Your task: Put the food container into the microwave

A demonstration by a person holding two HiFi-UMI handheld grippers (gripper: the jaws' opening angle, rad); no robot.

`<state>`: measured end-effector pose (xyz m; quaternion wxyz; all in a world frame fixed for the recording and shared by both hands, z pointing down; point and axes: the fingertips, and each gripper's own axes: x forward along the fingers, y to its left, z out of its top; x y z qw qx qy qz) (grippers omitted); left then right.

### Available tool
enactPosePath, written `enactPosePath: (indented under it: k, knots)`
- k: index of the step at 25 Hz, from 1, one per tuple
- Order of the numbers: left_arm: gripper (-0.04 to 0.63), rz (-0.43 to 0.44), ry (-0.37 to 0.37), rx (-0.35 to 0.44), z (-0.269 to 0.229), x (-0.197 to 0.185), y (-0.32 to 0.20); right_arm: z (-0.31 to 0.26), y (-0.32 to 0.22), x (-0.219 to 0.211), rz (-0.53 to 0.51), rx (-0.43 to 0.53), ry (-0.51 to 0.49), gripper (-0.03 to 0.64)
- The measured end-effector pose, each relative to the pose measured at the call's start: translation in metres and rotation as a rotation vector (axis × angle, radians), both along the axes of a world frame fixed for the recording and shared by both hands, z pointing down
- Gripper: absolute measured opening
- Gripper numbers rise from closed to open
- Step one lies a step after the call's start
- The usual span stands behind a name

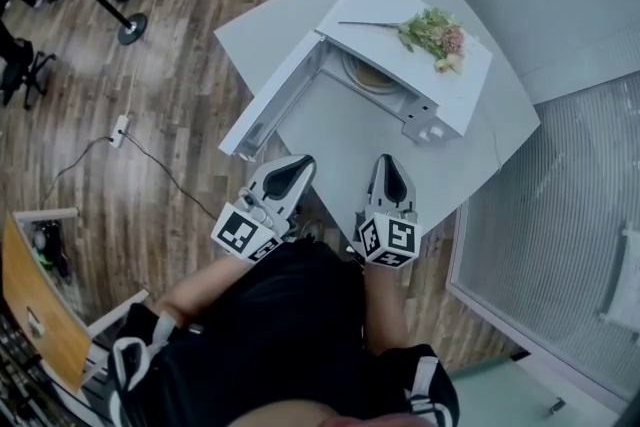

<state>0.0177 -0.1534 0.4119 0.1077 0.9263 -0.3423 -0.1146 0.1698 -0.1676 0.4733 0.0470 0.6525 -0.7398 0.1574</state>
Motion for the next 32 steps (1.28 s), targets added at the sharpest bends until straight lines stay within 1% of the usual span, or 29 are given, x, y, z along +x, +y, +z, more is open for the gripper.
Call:
enactPosePath:
  k: [5,11,21,32]
  knots:
    - [0.032,-0.01,-0.004,0.0,0.001,0.0,0.017,-0.007,0.038,-0.011,-0.025,0.004,-0.009,0.025]
    - [0.032,-0.01,-0.006,0.007,-0.001,-0.004,0.029,-0.012,0.058,-0.02,-0.041,0.012,-0.011,0.023]
    - [0.032,-0.019,0.009,0.02,-0.009,-0.01,0.035,-0.022,0.064,-0.02,-0.026,0.037,-0.001,0.023]
    - [0.032,-0.019,0.011,0.024,-0.006,-0.008,0.031,-0.018,0.062,-0.018,-0.024,0.041,-0.003,0.023]
